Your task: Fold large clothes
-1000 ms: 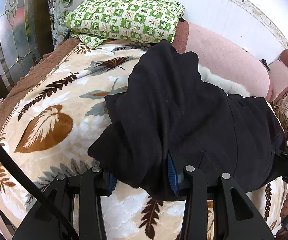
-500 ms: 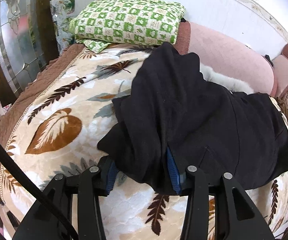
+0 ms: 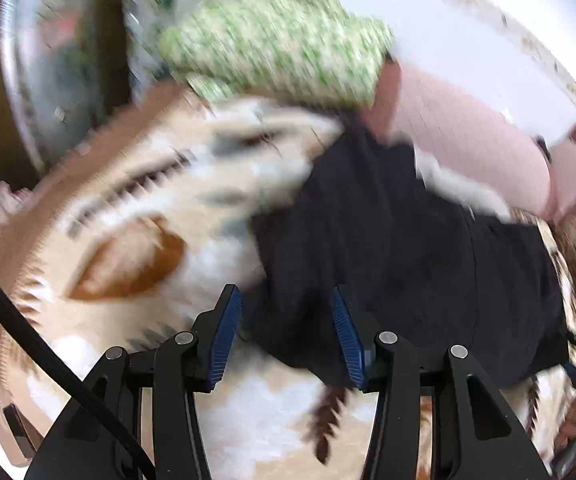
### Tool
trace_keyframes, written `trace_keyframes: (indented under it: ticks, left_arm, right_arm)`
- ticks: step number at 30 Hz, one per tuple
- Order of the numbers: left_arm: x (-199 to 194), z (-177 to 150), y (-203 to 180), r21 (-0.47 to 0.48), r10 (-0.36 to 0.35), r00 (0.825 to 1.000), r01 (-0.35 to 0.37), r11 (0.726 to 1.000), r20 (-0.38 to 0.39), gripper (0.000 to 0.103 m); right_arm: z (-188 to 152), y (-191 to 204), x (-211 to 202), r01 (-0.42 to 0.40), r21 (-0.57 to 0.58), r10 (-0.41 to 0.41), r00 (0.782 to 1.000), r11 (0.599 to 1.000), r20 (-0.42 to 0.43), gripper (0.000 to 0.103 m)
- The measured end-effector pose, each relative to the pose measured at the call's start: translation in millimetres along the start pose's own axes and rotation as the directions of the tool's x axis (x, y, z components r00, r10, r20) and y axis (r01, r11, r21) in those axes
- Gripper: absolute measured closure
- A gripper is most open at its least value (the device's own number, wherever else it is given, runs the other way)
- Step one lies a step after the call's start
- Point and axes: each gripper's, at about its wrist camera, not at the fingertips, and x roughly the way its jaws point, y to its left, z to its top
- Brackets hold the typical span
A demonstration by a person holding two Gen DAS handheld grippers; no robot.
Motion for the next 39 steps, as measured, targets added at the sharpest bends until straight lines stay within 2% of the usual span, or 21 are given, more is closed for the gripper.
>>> trace_keyframes:
  ticks: [2, 4, 6, 8, 10, 11, 13, 14, 16, 18, 19, 22, 26, 28, 30, 33, 35, 39]
  left_arm:
    - [-16, 6, 7, 0.002, 0.038, 0.997, -0.038, 0.999, 0.07, 0.051]
    - [-25, 11, 10, 0.006, 0.052, 0.993, -0.053, 0.999, 0.107, 0.042]
    - [-24, 12, 9, 0.007, 0.056, 0.992, -0.057, 0.998, 0.111, 0.042]
    - [-16, 13, 2, 0.022, 0.049, 0.994, -0.052, 0.998, 0.1, 0.042]
    - [-4, 15, -11, 0.051, 0.042, 0.996, -0.047, 0.998, 0.084, 0.042]
    - [3, 16, -20, 0.07, 0.033, 0.997, -0.038, 0.997, 0.074, 0.042]
    - [19, 24, -41, 0.099, -0.007, 0.999, 0.003, 0.995, 0.047, 0.042]
    - [28, 28, -46, 0.102, -0.029, 0.999, 0.025, 0.994, 0.037, 0.042]
    - [45, 40, -59, 0.096, -0.085, 0.996, 0.082, 0.992, 0.026, 0.042]
    - [68, 52, -66, 0.074, -0.117, 0.993, 0.116, 0.991, 0.017, 0.042]
    - [82, 57, -67, 0.058, -0.097, 0.995, 0.097, 0.994, 0.012, 0.042]
    - [123, 70, -69, 0.067, -0.039, 0.999, 0.042, 0.997, -0.036, 0.042]
    - [172, 73, -62, 0.063, -0.008, 0.993, 0.015, 0.998, -0.116, 0.029]
    - [190, 72, -55, 0.028, -0.02, 0.989, 0.024, 0.999, -0.149, 0.02]
    - [211, 74, -47, -0.026, -0.058, 0.979, 0.054, 0.998, -0.196, 0.015]
    - [232, 75, -35, -0.112, -0.124, 0.965, 0.1, 0.989, -0.231, 0.008]
    - [236, 72, -33, -0.132, -0.135, 0.963, 0.107, 0.986, -0.232, 0.006]
    - [226, 68, -33, -0.133, -0.128, 0.974, 0.103, 0.986, -0.189, 0.006]
  right_arm:
    - [-5, -3, -6, 0.012, 0.0, -0.012, 1.0, 1.0, 0.011, 0.022]
    - [-11, -5, -17, 0.028, 0.003, -0.028, 0.999, 1.0, 0.045, 0.022]
    - [-17, -5, -39, 0.054, -0.012, -0.052, 0.989, 0.998, 0.136, 0.022]
    - [-20, 4, -59, 0.082, -0.041, -0.071, 0.97, 0.996, 0.235, 0.019]
    - [-18, 23, -72, 0.077, -0.103, -0.041, 0.949, 0.992, 0.312, 0.016]
    - [-16, 35, -73, 0.062, -0.145, -0.013, 0.947, 0.987, 0.32, 0.015]
    - [-11, 61, -66, -0.006, -0.233, 0.075, 0.954, 0.973, 0.29, 0.015]
    - [-8, 76, -59, -0.069, -0.283, 0.147, 0.953, 0.957, 0.263, 0.015]
    - [-3, 103, -39, -0.141, -0.375, 0.23, 0.951, 0.916, 0.205, 0.017]
    - [5, 130, -8, -0.153, -0.445, 0.237, 0.962, 0.882, 0.138, 0.027]
    - [7, 135, 5, -0.158, -0.456, 0.236, 0.965, 0.876, 0.118, 0.03]
    - [24, 142, 51, -0.088, -0.455, 0.151, 0.983, 0.886, 0.103, 0.03]
    - [47, 128, 91, 0.016, -0.449, 0.05, 0.99, 0.893, 0.135, 0.03]
    - [65, 114, 106, -0.028, -0.377, 0.074, 0.991, 0.926, 0.11, 0.029]
    - [80, 95, 120, -0.082, -0.274, 0.11, 0.99, 0.958, 0.086, 0.028]
    - [88, 80, 143, -0.162, -0.183, 0.173, 0.984, 0.97, 0.044, 0.026]
    - [87, 82, 149, -0.155, -0.188, 0.168, 0.984, 0.97, 0.054, 0.022]
    - [83, 91, 153, -0.108, -0.226, 0.126, 0.99, 0.968, 0.066, 0.019]
